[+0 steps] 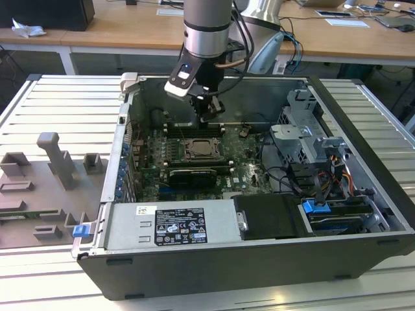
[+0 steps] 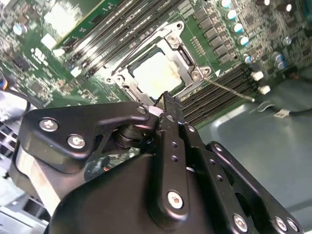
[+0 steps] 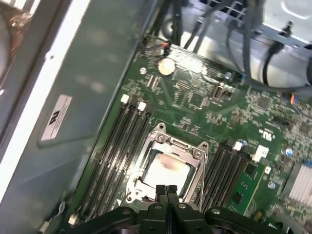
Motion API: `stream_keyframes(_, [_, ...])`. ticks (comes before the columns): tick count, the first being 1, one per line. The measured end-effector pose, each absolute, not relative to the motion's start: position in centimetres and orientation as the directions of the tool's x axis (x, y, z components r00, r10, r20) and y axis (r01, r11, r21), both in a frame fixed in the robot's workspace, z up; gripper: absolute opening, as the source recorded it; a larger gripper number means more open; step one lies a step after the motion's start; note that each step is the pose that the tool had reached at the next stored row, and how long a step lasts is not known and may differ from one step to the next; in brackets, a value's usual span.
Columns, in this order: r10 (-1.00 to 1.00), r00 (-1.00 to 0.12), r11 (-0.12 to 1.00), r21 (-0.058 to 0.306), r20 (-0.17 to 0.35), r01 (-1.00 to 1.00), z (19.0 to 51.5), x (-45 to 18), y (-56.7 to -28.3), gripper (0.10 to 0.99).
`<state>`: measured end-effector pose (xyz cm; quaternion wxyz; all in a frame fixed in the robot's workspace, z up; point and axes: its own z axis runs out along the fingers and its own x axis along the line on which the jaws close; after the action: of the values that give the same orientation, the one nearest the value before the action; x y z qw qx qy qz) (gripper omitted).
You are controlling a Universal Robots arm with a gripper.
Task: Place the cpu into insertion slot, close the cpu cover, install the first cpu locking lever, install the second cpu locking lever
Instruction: 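Install the first cpu locking lever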
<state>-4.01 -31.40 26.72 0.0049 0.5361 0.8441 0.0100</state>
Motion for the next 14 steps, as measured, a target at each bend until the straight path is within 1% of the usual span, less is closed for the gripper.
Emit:
stream_keyframes(7, [0.818, -0.575, 0.575, 0.019, 0.004, 0.818, 26.64, -4.01, -31.4, 0.106])
stream_keyframes(10, [0.735, -0.678, 0.678, 0.018, 0.005, 0.735, 26.61, -4.01, -31.4, 0.106])
stream_keyframes(14, [0.662, -0.749, 0.749, 0.018, 0.005, 0.662, 26.6, -4.01, -31.4, 0.106])
